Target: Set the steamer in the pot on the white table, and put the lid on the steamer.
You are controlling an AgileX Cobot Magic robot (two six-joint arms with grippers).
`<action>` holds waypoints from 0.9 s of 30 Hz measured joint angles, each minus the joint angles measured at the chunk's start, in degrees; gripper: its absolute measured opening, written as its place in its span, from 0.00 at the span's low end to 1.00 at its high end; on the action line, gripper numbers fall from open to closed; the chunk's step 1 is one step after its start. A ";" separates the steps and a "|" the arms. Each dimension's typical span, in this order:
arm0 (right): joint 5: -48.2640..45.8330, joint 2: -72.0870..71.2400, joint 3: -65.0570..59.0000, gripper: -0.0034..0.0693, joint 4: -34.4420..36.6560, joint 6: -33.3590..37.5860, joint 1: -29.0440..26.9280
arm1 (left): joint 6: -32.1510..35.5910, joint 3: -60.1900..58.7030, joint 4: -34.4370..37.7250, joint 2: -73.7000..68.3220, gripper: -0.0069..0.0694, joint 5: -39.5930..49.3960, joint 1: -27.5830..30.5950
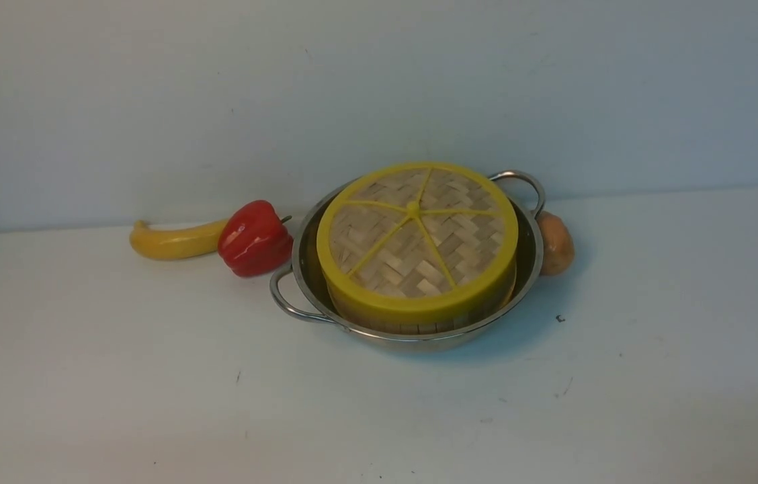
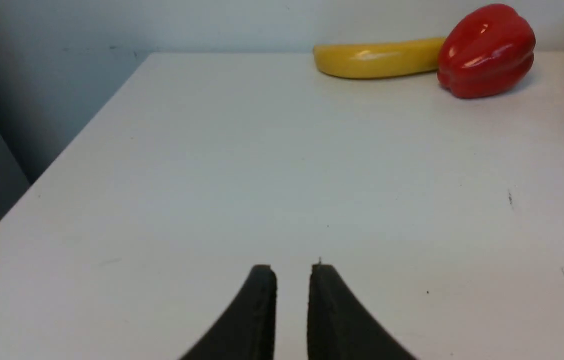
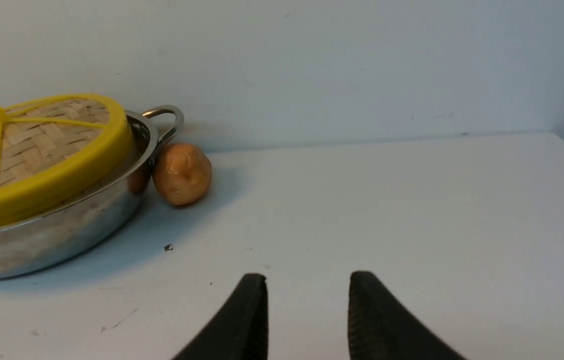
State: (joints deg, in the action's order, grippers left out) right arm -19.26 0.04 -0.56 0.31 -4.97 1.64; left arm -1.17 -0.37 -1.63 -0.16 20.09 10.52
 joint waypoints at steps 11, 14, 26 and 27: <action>0.00 0.00 0.00 0.38 0.00 -0.05 0.00 | 0.00 0.00 0.06 0.00 0.23 0.05 -2.19; 0.00 0.00 0.00 0.38 0.00 -0.05 0.00 | 0.00 0.00 0.06 0.00 0.23 0.05 -2.19; 0.00 0.00 0.00 0.38 0.00 -0.07 0.00 | 0.00 0.00 0.06 0.00 0.25 0.05 -2.19; 0.00 0.00 0.00 0.38 0.00 -0.07 0.00 | 0.00 0.00 0.06 0.00 0.25 0.05 -2.19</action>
State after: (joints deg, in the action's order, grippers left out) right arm -19.26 0.04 -0.56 0.31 -5.04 1.64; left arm -1.17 -0.37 -1.58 -0.16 20.14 8.33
